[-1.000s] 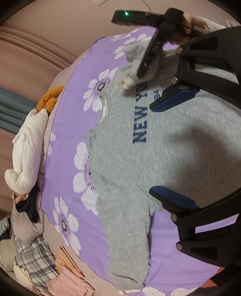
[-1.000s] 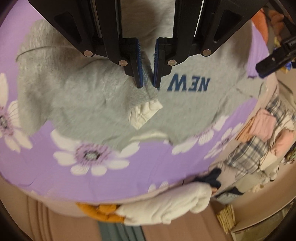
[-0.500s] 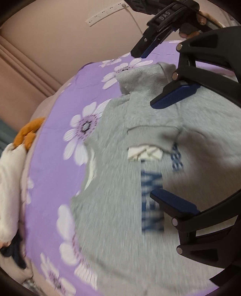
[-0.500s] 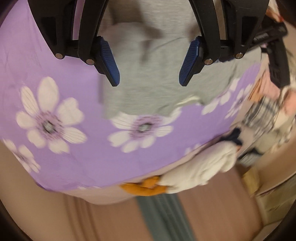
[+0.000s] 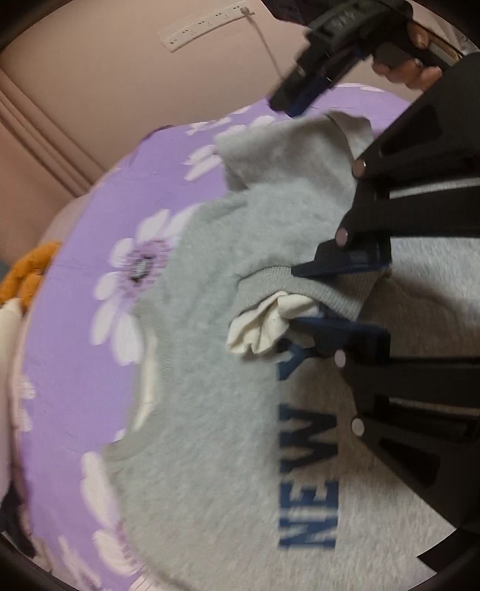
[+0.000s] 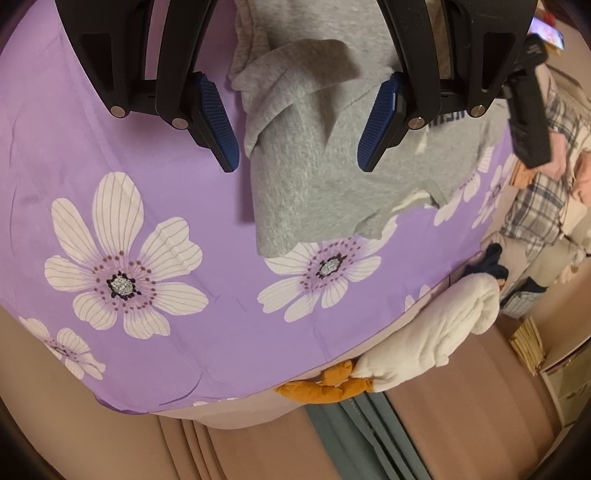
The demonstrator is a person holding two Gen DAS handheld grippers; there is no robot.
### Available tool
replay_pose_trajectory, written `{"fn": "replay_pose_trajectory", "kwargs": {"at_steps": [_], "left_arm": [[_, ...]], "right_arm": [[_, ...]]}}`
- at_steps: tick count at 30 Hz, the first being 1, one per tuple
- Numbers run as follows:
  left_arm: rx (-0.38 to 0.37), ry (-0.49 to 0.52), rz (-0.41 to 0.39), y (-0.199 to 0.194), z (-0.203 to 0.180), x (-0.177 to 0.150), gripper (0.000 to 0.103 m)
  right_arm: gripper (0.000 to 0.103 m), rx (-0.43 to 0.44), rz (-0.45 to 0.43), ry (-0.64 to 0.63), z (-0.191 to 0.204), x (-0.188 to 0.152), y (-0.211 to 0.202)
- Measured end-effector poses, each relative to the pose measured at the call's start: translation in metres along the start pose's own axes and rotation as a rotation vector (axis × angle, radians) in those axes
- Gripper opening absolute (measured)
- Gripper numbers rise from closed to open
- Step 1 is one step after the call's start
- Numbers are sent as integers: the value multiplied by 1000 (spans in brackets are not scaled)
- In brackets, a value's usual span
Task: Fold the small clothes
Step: 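Grasp the cuff with the left tool while the right tool releases it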
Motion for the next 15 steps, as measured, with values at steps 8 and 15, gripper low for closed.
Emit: {"fn": "replay_pose_trajectory", "kwargs": {"at_steps": [8,15], "left_arm": [[27,30,-205,-76,-6,41,19],[84,43,-252,-105,15,45,19]], "right_arm": [[66,26,9,13,0,0,4],[66,47,50,22,4,-5,16]]}}
Point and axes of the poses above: each gripper's, at about its wrist camera, not at the fingertips, and y roughly the way its jaws point, z to its left, x to its top, the point moved 2 cm from there along y, roughly the way its jaws point
